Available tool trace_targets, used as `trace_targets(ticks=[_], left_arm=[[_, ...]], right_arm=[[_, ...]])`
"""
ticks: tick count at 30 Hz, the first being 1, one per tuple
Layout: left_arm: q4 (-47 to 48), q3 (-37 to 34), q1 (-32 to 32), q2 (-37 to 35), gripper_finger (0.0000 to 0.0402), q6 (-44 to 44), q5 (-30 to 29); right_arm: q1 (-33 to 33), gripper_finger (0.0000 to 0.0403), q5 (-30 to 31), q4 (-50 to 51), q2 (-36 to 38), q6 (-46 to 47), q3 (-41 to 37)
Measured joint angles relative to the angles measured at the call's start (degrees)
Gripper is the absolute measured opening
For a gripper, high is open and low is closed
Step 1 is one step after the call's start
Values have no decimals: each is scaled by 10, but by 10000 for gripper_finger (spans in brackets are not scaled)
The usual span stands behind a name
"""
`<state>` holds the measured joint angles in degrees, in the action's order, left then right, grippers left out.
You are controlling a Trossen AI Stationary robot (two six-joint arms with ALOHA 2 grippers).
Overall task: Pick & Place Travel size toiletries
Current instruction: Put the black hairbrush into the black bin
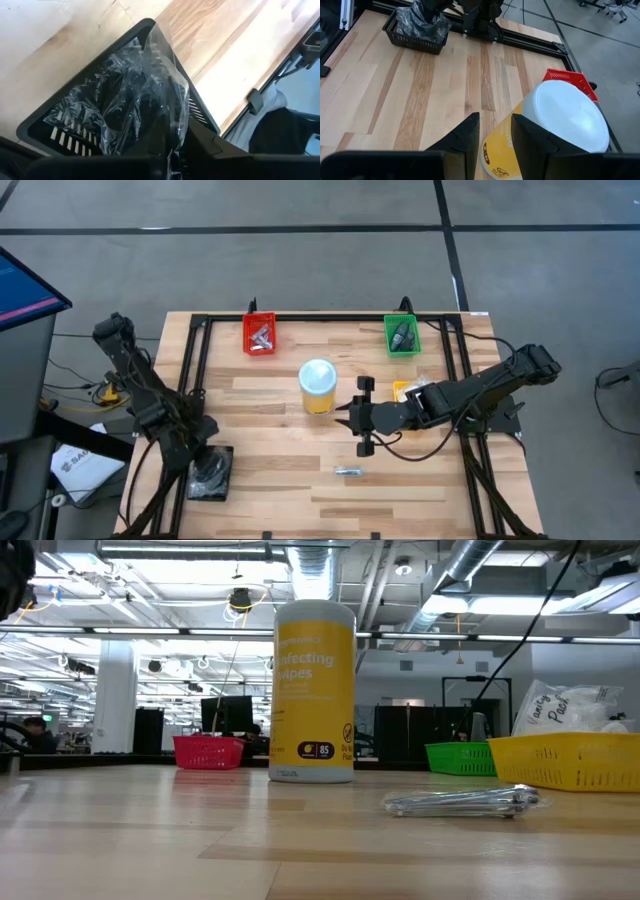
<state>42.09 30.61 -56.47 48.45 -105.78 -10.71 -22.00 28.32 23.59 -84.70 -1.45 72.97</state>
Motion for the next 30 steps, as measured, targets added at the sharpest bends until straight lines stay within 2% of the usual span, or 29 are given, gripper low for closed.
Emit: trace_targets(ticks=[11, 22, 26, 30], left_arm=[[-3, 0, 0, 8, 79, 1, 24], [-2, 0, -1, -2, 193, 16, 25], [9, 0, -1, -24, 207, 22, 17], [35, 0, -1, -56, 205, 28, 0]], right_arm=[[0, 102, 0, 2, 0, 0, 0], [0, 102, 0, 2, 0, 0, 0], [-2, 102, -2, 15, 0, 4, 0], [-5, 102, -25, 52, 0, 50, 0]])
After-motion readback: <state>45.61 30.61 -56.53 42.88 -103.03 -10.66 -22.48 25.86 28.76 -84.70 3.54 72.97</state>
